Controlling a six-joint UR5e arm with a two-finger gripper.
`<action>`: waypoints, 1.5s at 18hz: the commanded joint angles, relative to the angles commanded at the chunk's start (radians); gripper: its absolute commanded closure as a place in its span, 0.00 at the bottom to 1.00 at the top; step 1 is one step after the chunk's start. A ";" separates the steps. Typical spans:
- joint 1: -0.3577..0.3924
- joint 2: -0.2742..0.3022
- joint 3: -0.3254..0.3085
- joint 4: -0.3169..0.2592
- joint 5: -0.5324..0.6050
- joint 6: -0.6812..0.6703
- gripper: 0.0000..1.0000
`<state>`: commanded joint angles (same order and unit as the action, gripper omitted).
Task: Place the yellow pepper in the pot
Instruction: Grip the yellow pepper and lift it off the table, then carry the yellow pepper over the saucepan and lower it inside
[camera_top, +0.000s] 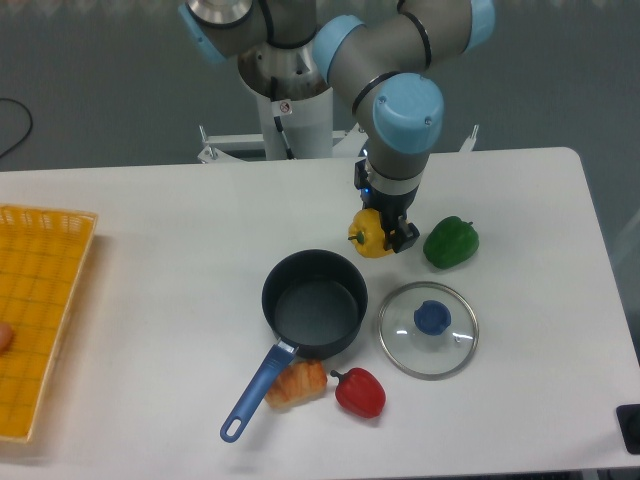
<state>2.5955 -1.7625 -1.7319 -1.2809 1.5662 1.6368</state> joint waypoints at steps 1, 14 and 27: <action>0.000 0.002 -0.005 0.002 0.000 0.000 0.40; -0.035 0.020 -0.006 0.009 -0.026 -0.216 0.40; -0.138 -0.037 -0.008 0.147 -0.005 -0.535 0.40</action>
<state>2.4576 -1.7993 -1.7395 -1.1337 1.5616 1.1017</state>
